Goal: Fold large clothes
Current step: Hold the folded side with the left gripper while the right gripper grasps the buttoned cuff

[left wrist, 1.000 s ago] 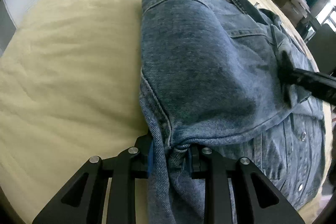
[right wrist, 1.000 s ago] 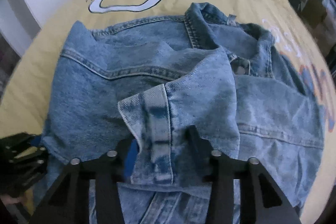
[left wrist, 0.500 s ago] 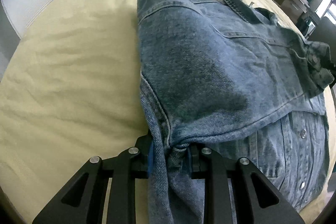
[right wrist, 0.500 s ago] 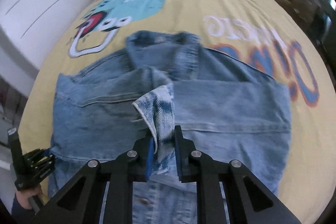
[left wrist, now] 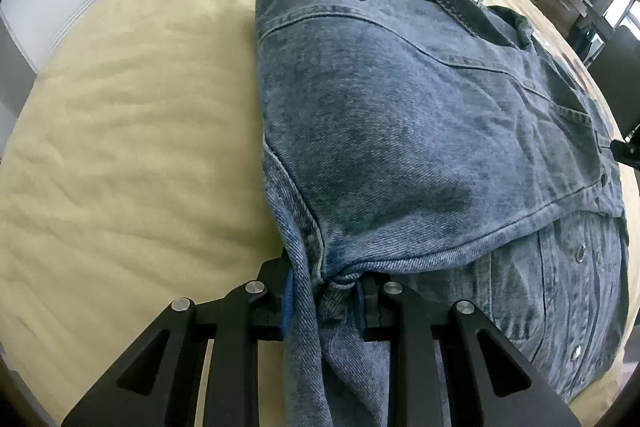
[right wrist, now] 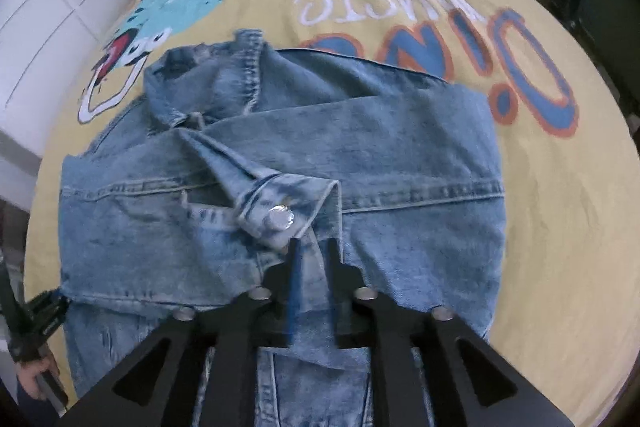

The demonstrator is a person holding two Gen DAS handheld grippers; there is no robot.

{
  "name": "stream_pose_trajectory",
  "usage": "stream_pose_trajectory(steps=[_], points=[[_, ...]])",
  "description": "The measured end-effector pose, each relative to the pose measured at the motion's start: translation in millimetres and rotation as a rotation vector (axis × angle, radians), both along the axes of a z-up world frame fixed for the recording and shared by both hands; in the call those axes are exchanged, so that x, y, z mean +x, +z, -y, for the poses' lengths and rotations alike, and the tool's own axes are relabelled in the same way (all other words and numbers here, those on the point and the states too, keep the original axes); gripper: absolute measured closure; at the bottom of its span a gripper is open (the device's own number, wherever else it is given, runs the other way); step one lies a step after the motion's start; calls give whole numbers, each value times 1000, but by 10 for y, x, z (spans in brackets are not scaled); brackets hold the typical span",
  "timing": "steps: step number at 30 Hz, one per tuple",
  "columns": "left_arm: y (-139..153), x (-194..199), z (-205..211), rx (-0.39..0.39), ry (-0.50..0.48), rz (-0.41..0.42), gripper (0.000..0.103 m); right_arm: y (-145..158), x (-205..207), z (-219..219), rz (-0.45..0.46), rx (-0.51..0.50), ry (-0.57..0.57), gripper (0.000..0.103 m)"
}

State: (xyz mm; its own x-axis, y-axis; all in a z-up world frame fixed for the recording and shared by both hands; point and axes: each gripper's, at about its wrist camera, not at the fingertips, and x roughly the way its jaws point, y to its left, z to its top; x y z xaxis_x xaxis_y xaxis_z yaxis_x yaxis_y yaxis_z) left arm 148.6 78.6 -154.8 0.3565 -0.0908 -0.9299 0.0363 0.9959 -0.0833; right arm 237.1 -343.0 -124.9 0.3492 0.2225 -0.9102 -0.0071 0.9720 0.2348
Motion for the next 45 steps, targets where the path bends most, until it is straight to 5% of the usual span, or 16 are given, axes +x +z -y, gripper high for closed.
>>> stream_pose_trajectory(steps=[2,6,11,18,21,23,25,28,35,45], points=[[-3,4,12,-1,1,-1,83,-3,3,44,-3,-5,-12,35],[-33,17,20,-5,7,-3,83,-24,57,64,-14,0,3,22],[-53,13,16,-12,11,-4,83,-326,216,-46,-104,48,19,20],[-54,11,11,-14,12,-3,83,-445,252,-509,-99,-85,133,11],[-50,4,0,-17,14,-5,83,-438,244,-696,-93,-141,189,26],[-42,7,-10,-15,10,-7,83,-384,257,-681,-91,-149,159,55],[-27,10,-6,-8,5,-8,83,-326,257,-607,-84,-92,152,72],[14,-5,21,3,1,0,83,-243,191,-468,-60,-55,149,83],[47,-15,172,19,-41,2,82,16,-10,-12,1,-8,98,85],[-62,6,165,26,-14,-16,68,-382,-52,-82,-19,-118,86,79]])
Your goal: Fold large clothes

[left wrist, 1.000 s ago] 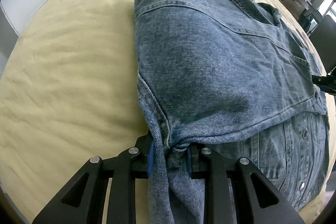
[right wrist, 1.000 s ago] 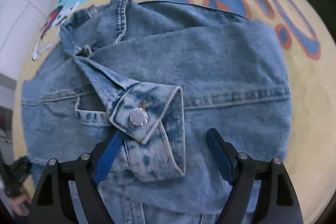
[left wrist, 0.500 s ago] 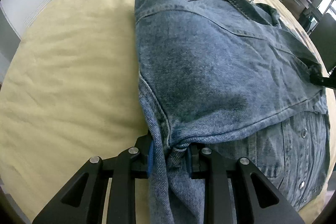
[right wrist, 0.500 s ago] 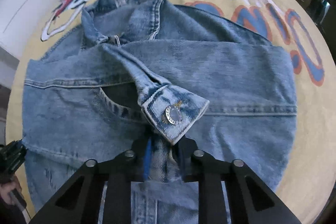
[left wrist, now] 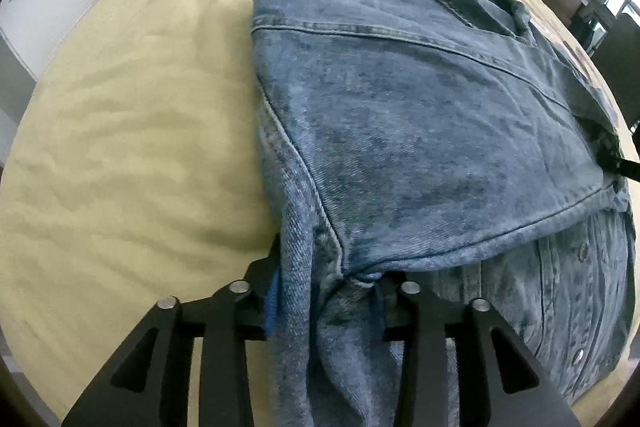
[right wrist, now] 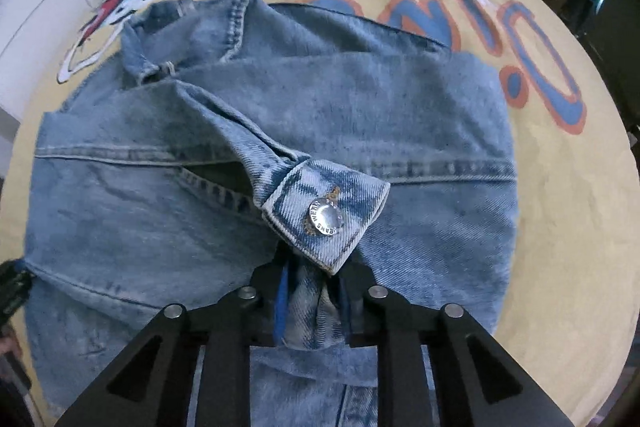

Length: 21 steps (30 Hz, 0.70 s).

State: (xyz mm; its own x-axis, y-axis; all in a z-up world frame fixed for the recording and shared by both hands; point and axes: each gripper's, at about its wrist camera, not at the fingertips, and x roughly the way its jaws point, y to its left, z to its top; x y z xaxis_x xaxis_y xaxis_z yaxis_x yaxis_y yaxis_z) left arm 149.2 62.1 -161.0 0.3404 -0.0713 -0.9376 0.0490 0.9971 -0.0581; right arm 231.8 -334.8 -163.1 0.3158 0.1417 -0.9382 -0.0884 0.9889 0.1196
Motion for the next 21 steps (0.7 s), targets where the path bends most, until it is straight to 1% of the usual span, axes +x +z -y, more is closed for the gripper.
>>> stream_pose_trajectory(steps=[1,2,3,4,5,6,7,8,9,10,12,14,16,17,19,20,21], points=[[-3,12,-25,-3,4,-17,63,6,-6,0,3,2,2,74],[1,14,-49,-9,12,-31,61,12,-17,8,-4,2,11,70],[19,17,-71,-17,21,-45,60,23,-29,15,-7,3,24,68],[56,7,-98,-20,27,-54,54,40,-47,23,-4,0,36,64],[94,-11,-113,-9,26,-50,43,63,-75,37,3,-14,43,58],[145,-37,-124,9,24,-38,35,98,-108,57,19,-41,39,53],[212,-73,-138,28,23,-24,22,140,-142,81,38,-67,39,42],[290,-114,-149,40,21,-12,14,188,-189,100,57,-80,44,33],[356,-149,-151,45,22,-2,10,237,-238,118,77,-83,48,30],[436,-183,-156,50,21,14,5,283,-286,136,96,-82,53,22],[593,-228,-115,55,6,49,5,358,-358,145,118,-83,67,21],[743,-224,-24,55,-6,87,1,440,-436,120,135,-102,88,20],[842,-175,149,34,-28,135,1,516,-498,68,167,-121,103,20],[845,-117,245,32,-40,141,1,548,-525,60,184,-127,107,20],[757,24,514,38,-54,133,1,595,-575,-27,218,-134,104,19],[704,72,620,29,-63,133,1,594,-587,-64,225,-131,99,16],[655,104,686,22,-71,136,1,571,-589,-114,225,-122,93,10]])
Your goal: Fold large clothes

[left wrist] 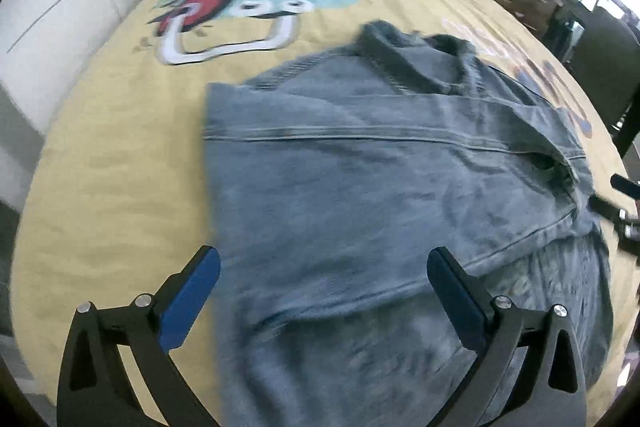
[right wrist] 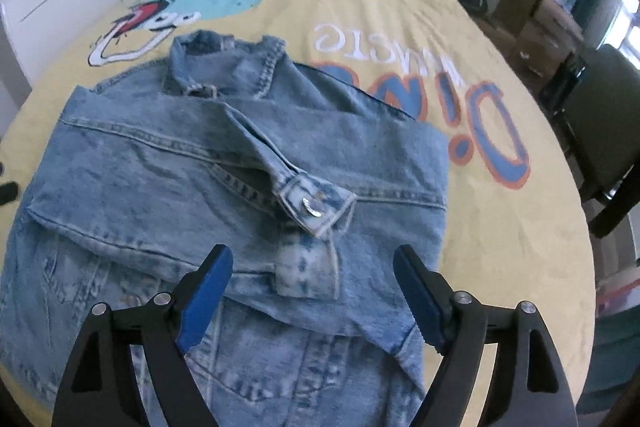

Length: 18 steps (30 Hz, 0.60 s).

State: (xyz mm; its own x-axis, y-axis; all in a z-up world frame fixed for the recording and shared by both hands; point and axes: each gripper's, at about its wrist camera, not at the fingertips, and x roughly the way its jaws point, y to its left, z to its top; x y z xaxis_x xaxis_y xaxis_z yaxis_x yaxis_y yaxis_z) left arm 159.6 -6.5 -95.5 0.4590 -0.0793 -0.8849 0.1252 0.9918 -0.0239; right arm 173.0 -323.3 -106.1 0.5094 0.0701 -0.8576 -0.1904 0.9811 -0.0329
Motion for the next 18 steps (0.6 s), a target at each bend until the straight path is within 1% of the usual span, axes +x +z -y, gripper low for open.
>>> stream_pose_trajectory(steps=[1,3,4,6,9,11,12,13,15,16,18], points=[[-70,35,104,0,-10,0,1,-48,0,-59,-9,20,-5,1],[-216,92,272,-1,-33,-14,1,-132,-16,-167,-15,70,1,1],[-285,105,336,-9,-44,-21,1,-175,-8,-222,-18,78,4,1],[-400,158,418,-14,-50,-30,1,-272,-11,-336,-18,73,4,1],[-529,220,440,28,-36,-21,1,-394,19,-384,-20,61,-8,1],[-609,228,382,65,-30,-20,1,-486,46,-365,-23,33,-22,1],[-647,228,324,67,-28,-29,1,-524,60,-337,-27,25,-28,1],[-674,222,251,61,-25,-34,1,-563,74,-288,-34,25,-33,1],[-697,180,111,61,-17,-28,1,-612,80,-130,-44,55,-52,1],[-705,161,48,44,-23,-24,1,-623,82,-33,-49,79,-67,1],[-718,136,-32,23,-30,-29,0,-642,73,110,-49,82,-97,1]])
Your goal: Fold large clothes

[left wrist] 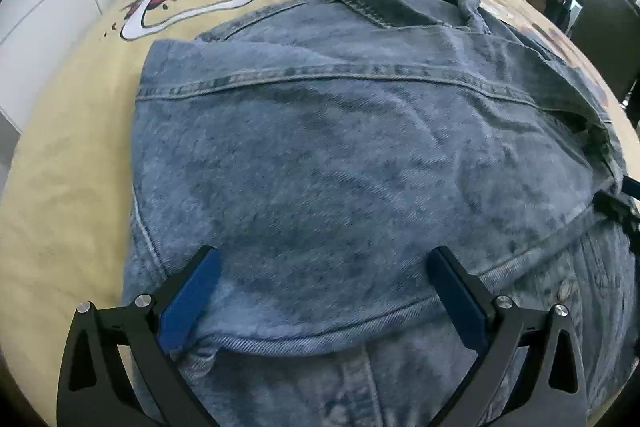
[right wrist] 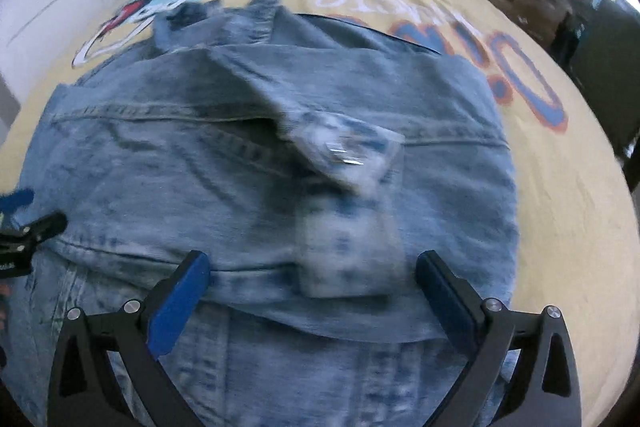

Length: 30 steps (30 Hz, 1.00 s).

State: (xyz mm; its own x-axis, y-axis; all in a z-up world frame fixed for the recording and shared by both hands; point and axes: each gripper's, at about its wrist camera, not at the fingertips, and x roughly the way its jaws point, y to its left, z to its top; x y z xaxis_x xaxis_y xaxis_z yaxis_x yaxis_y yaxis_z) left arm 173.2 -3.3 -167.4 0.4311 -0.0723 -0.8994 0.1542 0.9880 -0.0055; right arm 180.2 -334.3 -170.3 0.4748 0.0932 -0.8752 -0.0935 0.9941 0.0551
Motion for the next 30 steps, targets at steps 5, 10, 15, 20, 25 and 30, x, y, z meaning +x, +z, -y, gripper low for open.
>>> stream_pose_trajectory(steps=[5,10,15,20,25,30], points=[[-2,-45,-55,-29,21,0,1,-22,-49,220,15,34,-29,1],[91,-102,-25,11,-1,-63,1,104,-204,215,24,14,-17,1],[379,-435,-109,17,34,-24,1,317,-517,256,30,43,5,1],[603,-827,-235,-45,31,-38,1,443,-922,341,34,52,13,1],[711,-1178,-360,-36,26,-59,1,371,-1275,471,-12,23,-25,1],[668,-1454,-504,0,38,-93,1,214,-1610,636,-62,34,-57,1]])
